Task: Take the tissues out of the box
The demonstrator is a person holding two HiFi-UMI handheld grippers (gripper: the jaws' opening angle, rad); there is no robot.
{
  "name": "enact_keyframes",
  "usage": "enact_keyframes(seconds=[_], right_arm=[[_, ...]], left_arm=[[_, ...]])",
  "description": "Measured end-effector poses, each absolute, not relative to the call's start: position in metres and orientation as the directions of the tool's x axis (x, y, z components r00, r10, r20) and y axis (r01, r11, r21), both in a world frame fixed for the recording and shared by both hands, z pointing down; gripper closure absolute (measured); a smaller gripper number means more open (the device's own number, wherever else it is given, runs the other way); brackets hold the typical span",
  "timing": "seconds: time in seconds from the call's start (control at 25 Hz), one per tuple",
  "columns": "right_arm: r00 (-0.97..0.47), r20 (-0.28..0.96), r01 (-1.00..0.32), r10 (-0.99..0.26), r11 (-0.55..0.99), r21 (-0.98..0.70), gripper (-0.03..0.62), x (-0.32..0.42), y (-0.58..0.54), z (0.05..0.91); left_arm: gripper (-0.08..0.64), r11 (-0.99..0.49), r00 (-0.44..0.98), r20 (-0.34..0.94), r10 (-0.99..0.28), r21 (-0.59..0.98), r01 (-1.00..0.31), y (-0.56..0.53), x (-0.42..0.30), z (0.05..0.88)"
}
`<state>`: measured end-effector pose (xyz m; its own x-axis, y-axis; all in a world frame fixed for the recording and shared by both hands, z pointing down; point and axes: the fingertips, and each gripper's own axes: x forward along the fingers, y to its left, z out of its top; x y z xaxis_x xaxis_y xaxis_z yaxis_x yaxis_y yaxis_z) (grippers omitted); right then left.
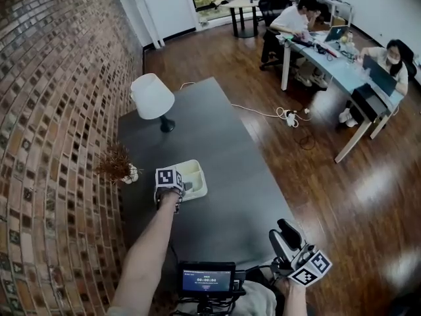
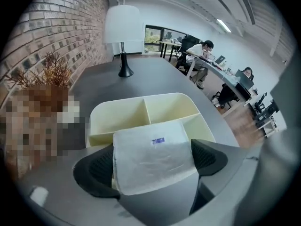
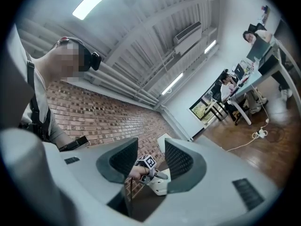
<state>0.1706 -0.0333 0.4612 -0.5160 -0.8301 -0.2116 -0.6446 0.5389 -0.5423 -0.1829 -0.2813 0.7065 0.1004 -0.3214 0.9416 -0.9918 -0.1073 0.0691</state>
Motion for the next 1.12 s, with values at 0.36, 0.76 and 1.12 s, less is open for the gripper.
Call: enact_keyframes(seconds=[0.36,0.76,1.12], right_arm=[[-0.533,-0.204,-0.630,-0.821,0.546,-0.552,0.397,0.163,-0.032,0.467],[-0.534,-0.209,-0.622,-0.819,0.548,-0.560,0.420,0.164,-0.033,0.468],[-0.571,-0.219,-0.592,-0.791,0.582,-0.558,0.420,0.151,-0.036,0.467]], left_arm=[[0.094,-0.132,0.084,0.941,-0.328,0.043,-0.990,-0.281,-0.179,0.705],[0.120,-0.243,0.163,0.942,-0.295,0.091,-0.966,-0.266,-0.175,0.676],[0.120,-0.314,0.313,0.866,-0.391,0.194,-0.929,-0.255,-0.172,0.604]])
